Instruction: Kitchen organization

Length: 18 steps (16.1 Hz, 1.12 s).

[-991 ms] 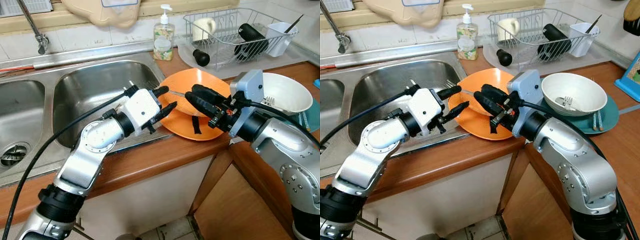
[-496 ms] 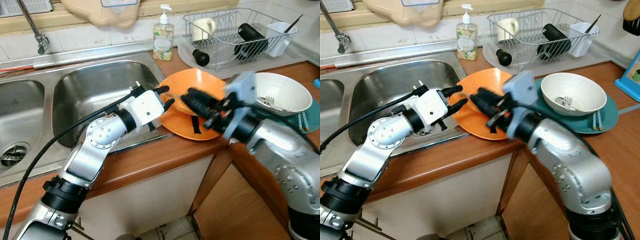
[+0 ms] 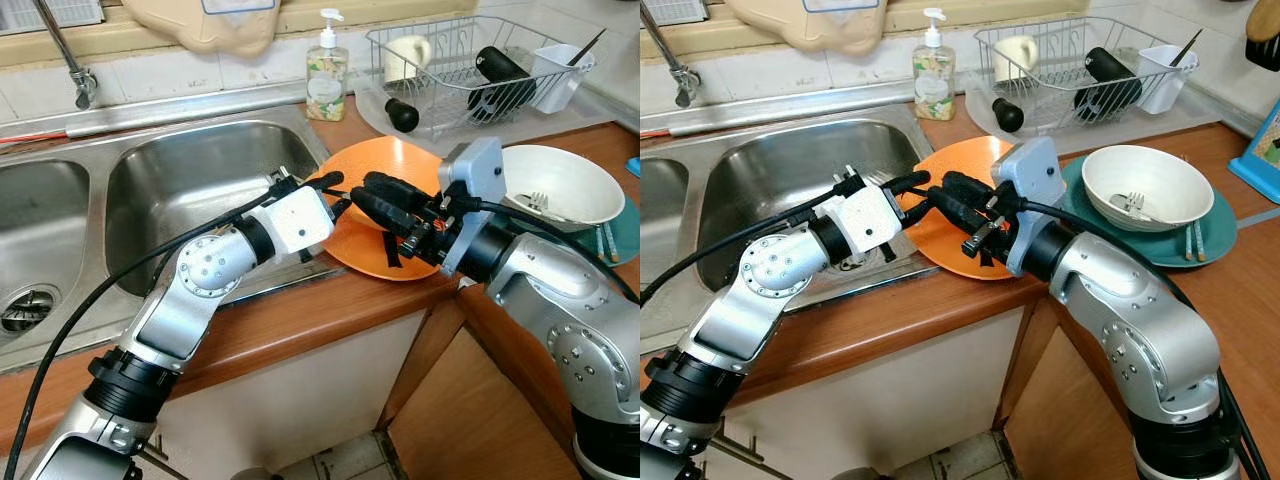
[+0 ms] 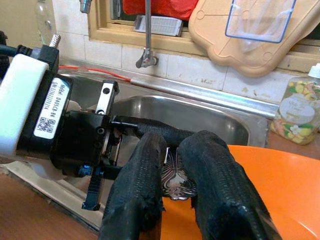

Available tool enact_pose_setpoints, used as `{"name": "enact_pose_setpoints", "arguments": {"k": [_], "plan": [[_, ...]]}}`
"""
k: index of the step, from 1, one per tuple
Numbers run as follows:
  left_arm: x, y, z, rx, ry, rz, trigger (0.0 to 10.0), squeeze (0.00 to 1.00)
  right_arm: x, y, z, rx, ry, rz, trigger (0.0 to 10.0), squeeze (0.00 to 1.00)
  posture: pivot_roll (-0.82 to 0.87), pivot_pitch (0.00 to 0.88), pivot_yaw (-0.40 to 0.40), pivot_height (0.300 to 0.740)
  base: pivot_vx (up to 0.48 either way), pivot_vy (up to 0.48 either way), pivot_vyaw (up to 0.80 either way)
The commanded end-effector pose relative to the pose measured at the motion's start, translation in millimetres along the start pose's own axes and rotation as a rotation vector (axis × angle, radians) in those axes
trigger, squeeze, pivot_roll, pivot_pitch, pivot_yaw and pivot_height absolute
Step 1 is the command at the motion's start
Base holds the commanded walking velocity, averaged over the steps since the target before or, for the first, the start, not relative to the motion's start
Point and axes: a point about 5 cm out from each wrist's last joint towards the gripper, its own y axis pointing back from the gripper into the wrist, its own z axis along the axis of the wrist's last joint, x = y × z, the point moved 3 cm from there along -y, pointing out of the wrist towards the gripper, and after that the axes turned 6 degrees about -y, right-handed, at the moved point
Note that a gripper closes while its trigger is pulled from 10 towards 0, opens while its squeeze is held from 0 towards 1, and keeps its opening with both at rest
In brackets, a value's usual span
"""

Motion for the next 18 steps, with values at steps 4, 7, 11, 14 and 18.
{"name": "enact_pose_setpoints", "arguments": {"k": [4,7,11,14,18], "plan": [[-0.7,-0.6,-3,0.013,-0.078,-0.033,0.0,0.0,5.7,-1.5,3,-0.004,0.011,0.023,1.6,0.0,-0.08,0.0,0.038,0.74,0.0,0.0,0.0],[0.8,1.1,-7,0.032,-0.143,-0.042,0.0,0.0,5.1,-2.3,2,0.001,0.012,0.018,10.0,0.0,-0.08,0.0,0.036,0.74,0.0,0.0,0.0],[5.5,4.0,-12,0.049,-0.157,-0.023,0.0,0.0,8.3,-4.6,1,0.0,-0.005,0.038,10.0,1.0,-0.08,0.0,0.034,0.74,0.0,0.0,0.0],[11.6,6.7,-17,0.072,-0.161,0.0,0.0,0.0,9.7,-5.2,2,-0.001,0.013,0.04,10.0,1.0,-0.08,0.0,0.035,0.74,0.0,0.0,0.0],[35.2,25.1,-56,0.249,-0.177,0.058,0.0,0.0,2.2,1.1,-3,0.022,0.043,-0.019,10.0,0.0,-0.09,0.0,0.037,0.74,0.0,0.0,0.0]]}}
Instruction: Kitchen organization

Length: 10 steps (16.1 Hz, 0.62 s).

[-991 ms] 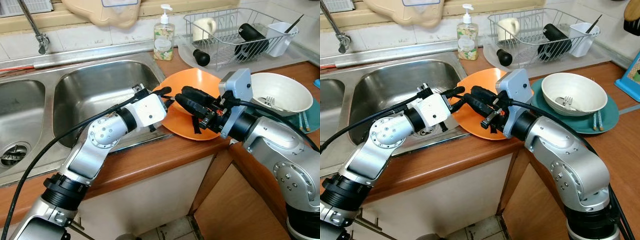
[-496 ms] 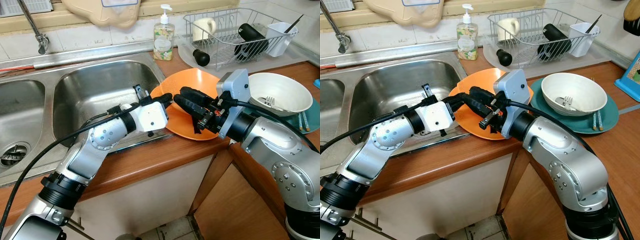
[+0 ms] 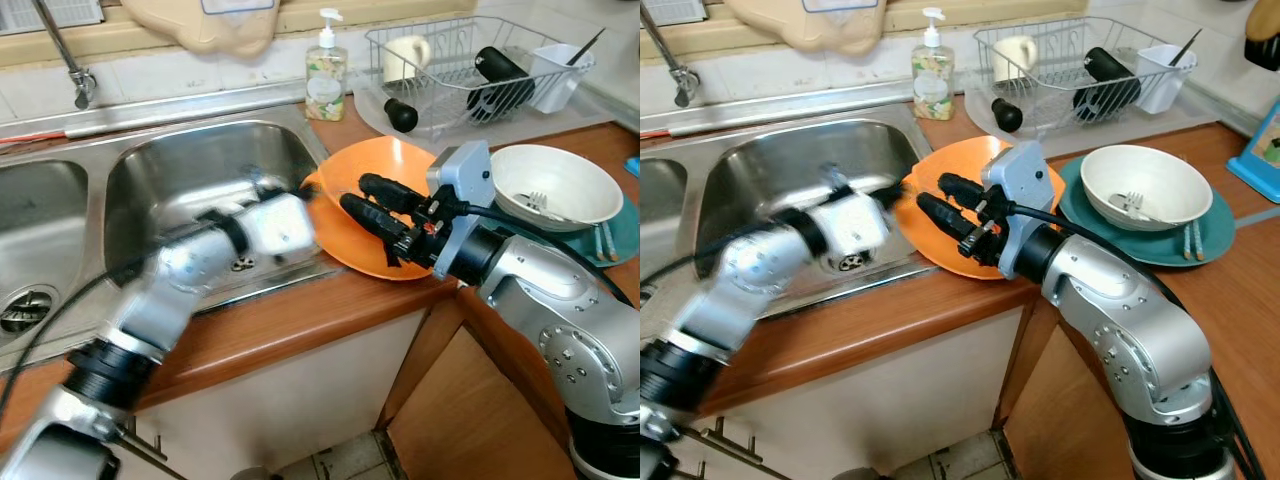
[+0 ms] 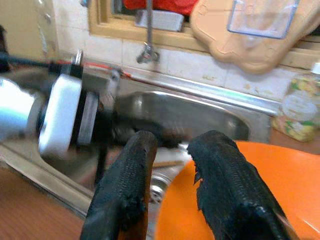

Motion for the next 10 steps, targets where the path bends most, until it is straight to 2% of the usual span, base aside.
{"name": "enact_pose_setpoints", "arguments": {"k": [1,2,3,4,5,6,7,8,10], "plan": [[13.2,4.4,-20,0.094,-0.009,0.038,0.0,0.0,0.2,3.3,1,-0.002,0.018,-0.011,10.0,0.0,-0.09,0.0,0.035,0.74,0.0,0.0,0.0],[16.7,9.0,-49,0.221,-0.012,0.049,0.0,0.0,1.7,6.0,-1,0.004,0.015,-0.017,10.0,0.0,-0.09,0.0,0.035,0.74,0.0,0.0,0.0],[15.6,11.8,-66,0.293,-0.011,0.047,0.2,0.0,4.4,6.1,-2,0.006,0.015,-0.011,10.0,0.0,-0.1,0.0,0.035,0.74,0.0,0.0,0.0],[11.4,15.1,-81,0.36,-0.008,0.025,1.2,0.0,7.4,6.1,-3,0.01,0.017,-0.004,10.0,0.0,-0.11,0.0,0.037,0.74,0.0,0.0,0.0],[9.5,16.3,-87,0.387,-0.004,0.016,2.0,0.0,8.1,6.2,-4,0.013,0.019,-0.003,10.0,0.0,-0.11,0.0,0.037,0.74,0.0,0.0,0.0],[4.4,18.0,-96,0.425,-0.003,-0.009,2.5,0.0,8.9,6.7,-5,0.022,0.027,-0.004,10.0,0.0,-0.11,0.0,0.037,0.74,0.0,0.0,0.0],[-1.4,19.2,-102,0.457,0.009,-0.039,4.5,0.0,9.1,7.4,-7,0.036,0.043,-0.009,10.0,0.0,-0.11,0.0,0.037,0.74,0.0,0.0,0.0],[-7.7,20.0,-110,0.499,0.026,-0.071,10.0,0.0,9.7,8.4,-10,0.054,0.062,-0.011,10.0,0.0,-0.12,0.0,0.04,0.74,0.0,0.0,0.0],[-17.4,19.9,-119,0.545,0.034,-0.124,10.0,0.0,12.2,9.0,-15,0.069,0.085,-0.016,10.0,0.0,-0.11,0.0,0.039,0.74,0.0,0.0,0.0]]}}
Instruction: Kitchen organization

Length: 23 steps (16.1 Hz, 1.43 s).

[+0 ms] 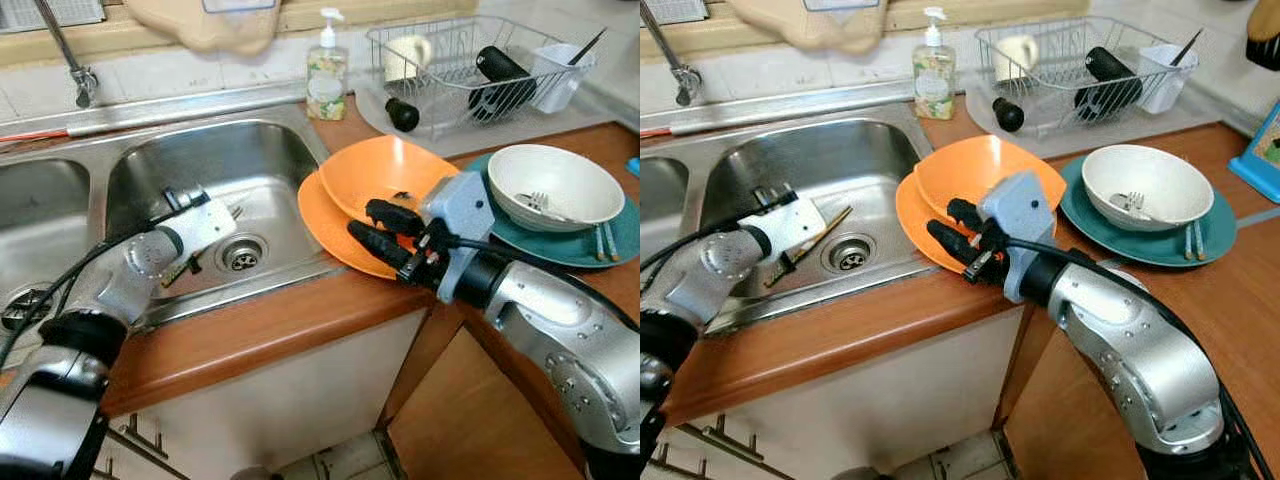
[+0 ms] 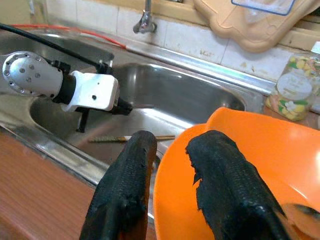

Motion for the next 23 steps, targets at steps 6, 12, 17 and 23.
{"name": "enact_pose_setpoints", "arguments": {"k": [6,12,17,23], "plan": [[-18.4,-6.5,-10,0.042,0.021,-0.106,10.0,1.0,8.2,1.0,-9,0.0,0.08,-0.058,10.0,0.0,-0.11,0.0,0.04,0.74,0.0,0.0,0.0],[-7.9,-2.8,-3,-0.057,0.135,-0.014,10.0,1.0,2.7,4.7,-13,-0.135,0.009,-0.175,10.0,0.94,-0.11,0.0,0.038,0.74,0.0,0.0,0.0],[9.5,32.0,12,-0.313,0.406,0.138,10.0,0.0,-8.0,14.0,-21,-0.179,-0.029,-0.319,10.0,1.0,-0.12,0.0,0.05,0.74,0.0,0.0,0.0],[-27.3,95.9,49,-0.625,0.726,-0.022,10.0,0.0,0.8,0.2,-30,-0.169,-0.02,-0.353,10.0,0.16,-0.1,0.0,0.041,0.74,0.0,0.0,0.0]]}}
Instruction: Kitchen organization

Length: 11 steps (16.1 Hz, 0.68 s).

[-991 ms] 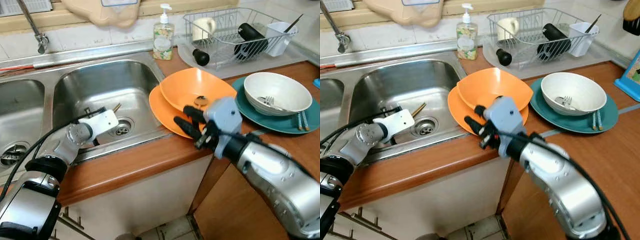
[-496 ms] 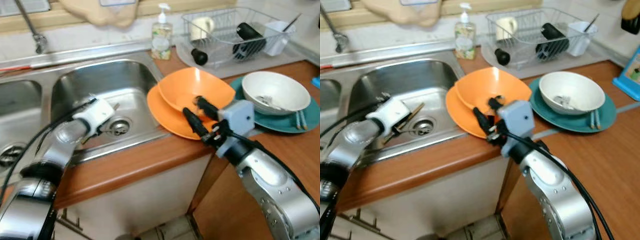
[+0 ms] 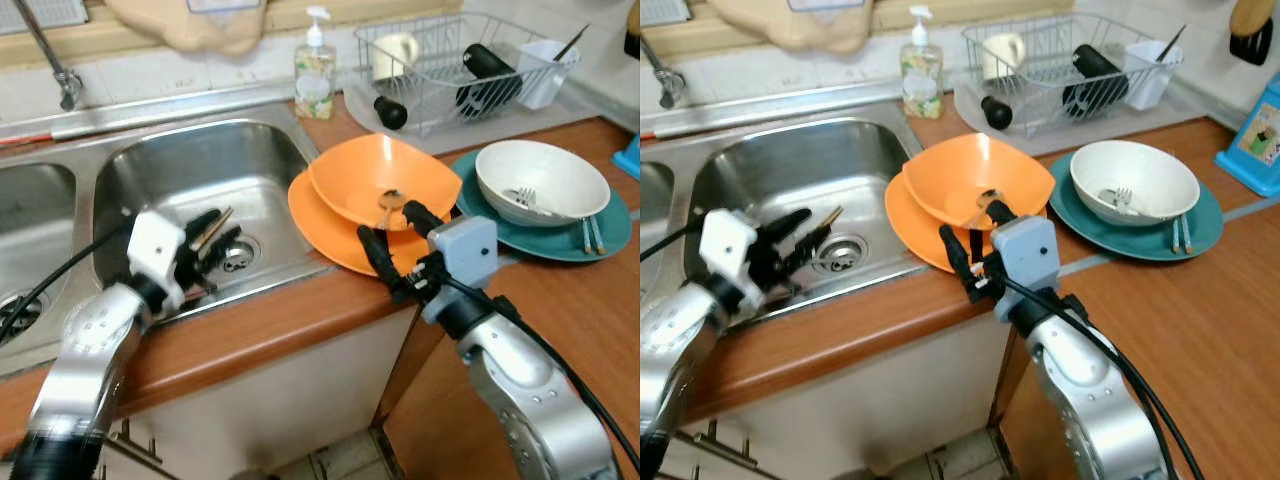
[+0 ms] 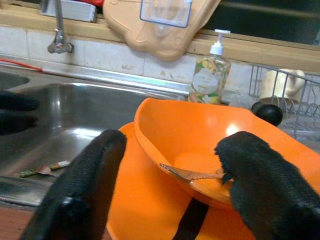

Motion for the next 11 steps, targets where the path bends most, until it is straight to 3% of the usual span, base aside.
{"name": "enact_pose_setpoints", "arguments": {"k": [1,4,10,11], "plan": [[-17.7,5.2,5,-0.003,0.036,-0.109,10.0,0.0,-0.5,-5.6,-1,0.011,0.02,-0.013,10.0,0.0,-0.09,0.0,0.04,0.74,0.0,0.0,0.0],[-50.5,16.5,9,0.01,0.123,-0.261,10.0,0.0,-2.9,-14.6,-8,0.05,0.024,-0.014,10.0,0.0,-0.08,0.0,0.036,0.74,0.0,0.0,0.0],[-68.5,13.5,21,-0.005,0.169,-0.312,10.0,0.0,-16.7,-18.1,-9,0.062,-0.004,-0.078,10.0,0.0,-0.08,0.0,0.032,0.74,0.0,0.0,0.0],[-68.6,13.2,22,-0.005,0.169,-0.315,10.0,0.0,-20.0,-15.1,-8,0.062,-0.017,-0.094,7.4,0.0,-0.09,0.0,0.032,0.74,0.0,0.0,0.0]]}}
